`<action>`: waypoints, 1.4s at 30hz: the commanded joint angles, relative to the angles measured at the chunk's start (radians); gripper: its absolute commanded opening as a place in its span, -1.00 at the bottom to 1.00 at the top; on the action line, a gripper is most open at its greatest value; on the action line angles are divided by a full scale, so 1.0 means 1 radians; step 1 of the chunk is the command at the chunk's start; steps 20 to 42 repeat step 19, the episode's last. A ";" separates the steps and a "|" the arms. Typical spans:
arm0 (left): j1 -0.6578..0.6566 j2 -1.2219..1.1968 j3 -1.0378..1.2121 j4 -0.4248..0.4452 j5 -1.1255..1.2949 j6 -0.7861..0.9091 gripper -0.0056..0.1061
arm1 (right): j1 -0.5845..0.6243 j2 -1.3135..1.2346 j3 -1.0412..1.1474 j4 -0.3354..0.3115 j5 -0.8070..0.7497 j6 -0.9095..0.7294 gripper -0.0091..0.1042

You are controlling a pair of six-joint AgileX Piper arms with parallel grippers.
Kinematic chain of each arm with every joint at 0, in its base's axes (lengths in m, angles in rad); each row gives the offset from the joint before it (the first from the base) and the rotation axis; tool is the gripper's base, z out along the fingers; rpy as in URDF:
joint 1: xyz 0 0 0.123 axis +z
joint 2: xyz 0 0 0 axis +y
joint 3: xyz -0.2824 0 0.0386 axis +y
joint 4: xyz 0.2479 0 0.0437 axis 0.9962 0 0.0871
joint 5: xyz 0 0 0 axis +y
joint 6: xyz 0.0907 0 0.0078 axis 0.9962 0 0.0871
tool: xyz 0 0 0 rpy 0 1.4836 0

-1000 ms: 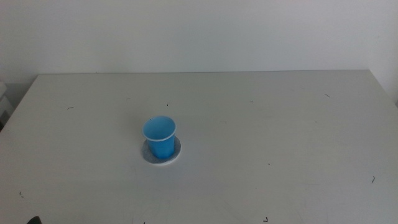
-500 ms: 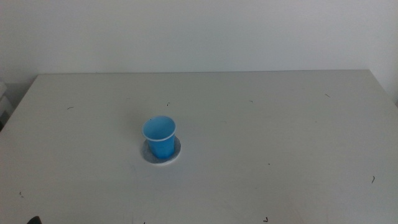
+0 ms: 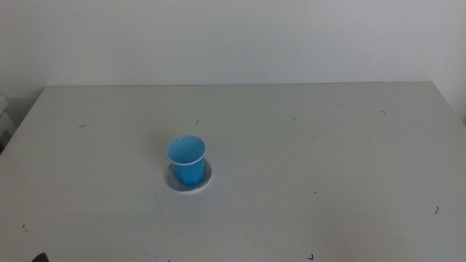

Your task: Place an empty cup on a cup mat.

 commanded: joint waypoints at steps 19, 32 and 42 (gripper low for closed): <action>0.001 -0.004 -0.006 0.000 -0.067 -0.011 0.98 | -0.001 -0.023 0.062 0.009 -0.130 -0.010 0.58; 0.001 -0.004 -0.006 0.000 -0.067 -0.011 0.98 | -0.001 -0.023 0.062 0.009 -0.130 -0.010 0.58; 0.001 -0.004 -0.006 0.000 -0.067 -0.011 0.98 | -0.001 -0.023 0.062 0.009 -0.130 -0.010 0.58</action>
